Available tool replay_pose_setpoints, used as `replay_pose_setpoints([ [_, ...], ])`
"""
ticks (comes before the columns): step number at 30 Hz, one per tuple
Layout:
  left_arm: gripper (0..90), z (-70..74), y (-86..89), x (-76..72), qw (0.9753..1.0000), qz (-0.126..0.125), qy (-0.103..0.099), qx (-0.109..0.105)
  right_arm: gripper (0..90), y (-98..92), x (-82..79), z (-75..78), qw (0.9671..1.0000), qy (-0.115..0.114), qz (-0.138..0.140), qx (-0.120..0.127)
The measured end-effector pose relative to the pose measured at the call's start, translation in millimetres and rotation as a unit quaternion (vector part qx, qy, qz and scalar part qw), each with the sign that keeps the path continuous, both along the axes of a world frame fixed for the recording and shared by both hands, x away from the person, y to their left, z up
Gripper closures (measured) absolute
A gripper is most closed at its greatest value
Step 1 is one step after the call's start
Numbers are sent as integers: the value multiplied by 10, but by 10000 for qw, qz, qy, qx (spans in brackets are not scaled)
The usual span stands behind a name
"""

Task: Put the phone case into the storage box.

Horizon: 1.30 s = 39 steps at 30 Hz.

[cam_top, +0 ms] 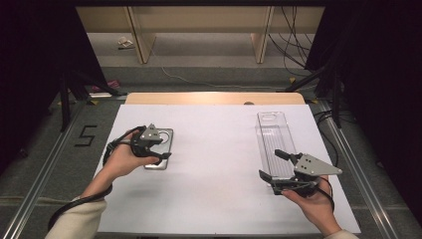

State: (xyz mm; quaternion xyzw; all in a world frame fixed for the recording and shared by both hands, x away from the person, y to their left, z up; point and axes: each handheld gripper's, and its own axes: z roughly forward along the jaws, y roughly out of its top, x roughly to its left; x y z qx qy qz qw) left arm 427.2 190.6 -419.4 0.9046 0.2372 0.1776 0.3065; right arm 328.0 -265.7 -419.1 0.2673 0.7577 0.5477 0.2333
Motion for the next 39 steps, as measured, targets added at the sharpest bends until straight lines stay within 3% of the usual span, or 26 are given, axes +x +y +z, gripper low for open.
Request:
replay_pose_setpoints([
  [3,364,-19,16,-2,9983,-327,-36,479,161,3,1,-4,10000,13,5,-14],
  [4,364,-19,16,-2,9983,-327,-36,479,161,3,1,-4,10000,13,5,-14],
  [6,359,-50,24,2,9949,-567,-107,833,161,5,1,-4,10000,14,6,-13],
  [7,358,-81,26,9,9916,-692,-133,1084,161,4,2,-4,10000,14,5,-12],
  [10,353,-145,26,13,9870,-852,-52,1364,161,3,2,-5,10000,12,6,-15],
  [14,348,-222,36,11,9784,-1132,30,1731,161,1,2,-3,10000,11,4,-11],
  [15,348,-222,36,11,9784,-1132,30,1731,161,1,2,-3,10000,11,4,-11],
  [16,349,-245,45,12,9740,-1224,42,1907,161,1,3,-6,10000,11,1,-14],
  [24,408,-320,66,32,9625,-1504,47,2259,161,4,3,-5,10000,13,3,-14],
  [25,413,-320,66,32,9625,-1504,47,2259,161,4,3,-5,10000,13,3,-14],
  [28,440,-359,52,27,9566,-1665,97,2390,161,6,5,-8,10000,12,3,-12],
  [29,450,-371,49,24,9561,-1689,111,2394,161,4,5,-7,10000,13,5,-14],
  [30,458,-368,42,35,9521,-1768,68,2493,161,3,4,-6,10000,13,5,-18],
  [32,460,-381,41,28,9530,-1728,130,2485,161,3,4,-5,10000,11,-4,-12],
  [33,463,-381,36,39,9513,-1764,116,2525,161,3,3,-4,10000,10,0,-7],
  [37,483,-384,30,41,9507,-1795,141,2526,161,3,3,-5,10000,13,-1,-7],
  [39,501,-383,26,47,9476,-1849,141,2600,161,3,3,-5,10000,13,-1,-8],
])
